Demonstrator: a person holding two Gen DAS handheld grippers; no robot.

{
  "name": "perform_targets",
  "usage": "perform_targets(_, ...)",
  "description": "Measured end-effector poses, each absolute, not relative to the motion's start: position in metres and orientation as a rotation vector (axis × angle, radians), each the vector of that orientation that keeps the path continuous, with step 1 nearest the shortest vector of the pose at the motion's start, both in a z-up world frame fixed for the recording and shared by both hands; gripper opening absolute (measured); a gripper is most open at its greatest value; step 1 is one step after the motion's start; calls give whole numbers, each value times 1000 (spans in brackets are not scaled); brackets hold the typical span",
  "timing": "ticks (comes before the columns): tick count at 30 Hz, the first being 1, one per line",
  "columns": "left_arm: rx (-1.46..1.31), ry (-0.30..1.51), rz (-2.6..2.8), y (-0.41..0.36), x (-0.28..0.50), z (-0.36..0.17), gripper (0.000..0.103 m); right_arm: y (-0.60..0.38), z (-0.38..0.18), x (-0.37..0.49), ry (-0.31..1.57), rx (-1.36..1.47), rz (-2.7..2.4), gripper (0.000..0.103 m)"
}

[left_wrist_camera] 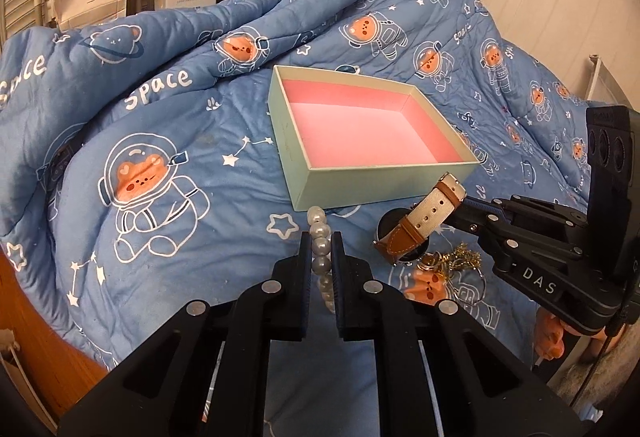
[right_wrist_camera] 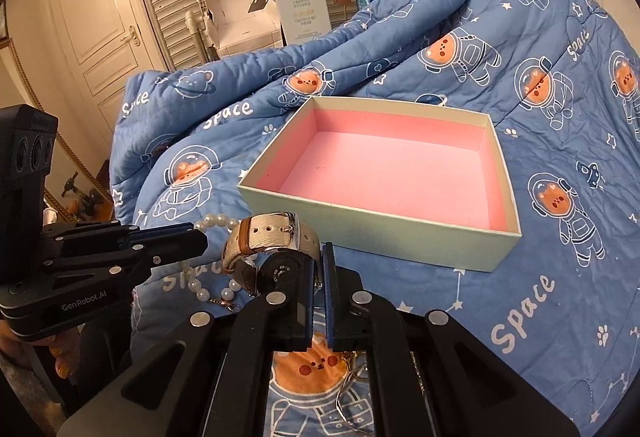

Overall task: Organize jewelry
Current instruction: 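Carry the pearl bracelet and watch into the mint box, opening both tools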

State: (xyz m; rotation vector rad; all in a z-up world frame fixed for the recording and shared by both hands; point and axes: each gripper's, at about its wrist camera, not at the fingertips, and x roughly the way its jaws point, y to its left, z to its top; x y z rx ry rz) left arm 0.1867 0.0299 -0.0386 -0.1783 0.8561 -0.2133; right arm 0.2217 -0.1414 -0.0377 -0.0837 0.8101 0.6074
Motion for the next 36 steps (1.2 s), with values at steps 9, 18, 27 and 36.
perform_targets(9, -188, 814, -315, 22, 178, -3, 10, -154, -9, 214, 787, -67, 620, 4)
perform_targets(18, -118, 760, -394, -3, 203, 35, 10, -167, 23, 229, 702, -47, 590, 4)
perform_targets(27, -96, 759, -367, -17, 261, 40, 10, -186, 24, 278, 687, 3, 463, 4)
perform_targets(36, -72, 810, -304, -22, 314, 14, 10, -178, -9, 334, 794, -19, 411, 4)
